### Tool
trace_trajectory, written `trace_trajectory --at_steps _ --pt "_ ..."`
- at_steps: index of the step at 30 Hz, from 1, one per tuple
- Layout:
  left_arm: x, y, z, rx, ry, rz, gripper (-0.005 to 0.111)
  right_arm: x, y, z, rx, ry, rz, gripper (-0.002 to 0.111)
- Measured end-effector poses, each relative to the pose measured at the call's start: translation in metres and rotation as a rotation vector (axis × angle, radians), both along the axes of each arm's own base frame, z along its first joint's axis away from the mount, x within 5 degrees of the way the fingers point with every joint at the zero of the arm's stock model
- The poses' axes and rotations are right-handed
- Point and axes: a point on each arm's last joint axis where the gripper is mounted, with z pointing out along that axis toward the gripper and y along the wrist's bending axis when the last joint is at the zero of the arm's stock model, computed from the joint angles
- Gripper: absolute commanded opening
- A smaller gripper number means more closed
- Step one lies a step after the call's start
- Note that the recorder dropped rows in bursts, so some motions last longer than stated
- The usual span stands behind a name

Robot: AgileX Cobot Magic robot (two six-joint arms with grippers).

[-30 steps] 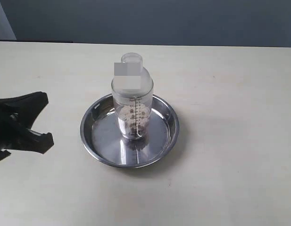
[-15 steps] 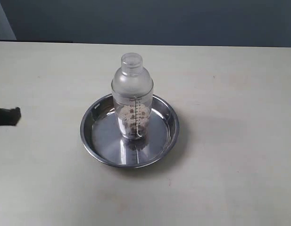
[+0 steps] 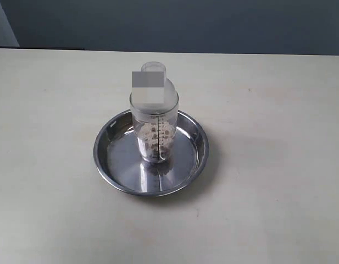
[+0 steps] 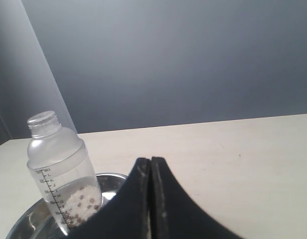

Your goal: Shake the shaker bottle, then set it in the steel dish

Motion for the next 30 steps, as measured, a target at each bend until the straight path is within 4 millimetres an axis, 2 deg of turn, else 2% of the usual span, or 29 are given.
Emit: trace_trajectory --at_steps 3,6,9,13,18,30 --pt "-0.024 0.007 0.004 -0.096 0.0 -0.074 0.0 0.0 0.0 0.0 0.0 0.0 0.0 -0.001" --pt "-0.041 0.001 -0.006 -0.089 0.11 -0.166 0.0 0.0 0.0 0.0 0.0 0.0 0.0 -0.001" --pt "-0.045 -0.006 -0.026 -0.06 0.264 -0.228 0.0 0.0 0.0 0.0 0.0 0.0 0.0 -0.001" --pt "-0.047 -0.005 -0.045 -0.03 0.346 -0.208 0.0 0.0 0.0 0.0 0.0 0.0 0.0 -0.001" --pt "-0.057 0.0 -0.041 -0.123 0.258 -0.152 0.0 0.0 0.0 0.0 0.0 0.0 0.0 -0.001" --pt "-0.063 0.001 -0.048 -0.153 0.305 -0.136 0.0 0.0 0.0 0.0 0.0 0.0 0.0 -0.001"
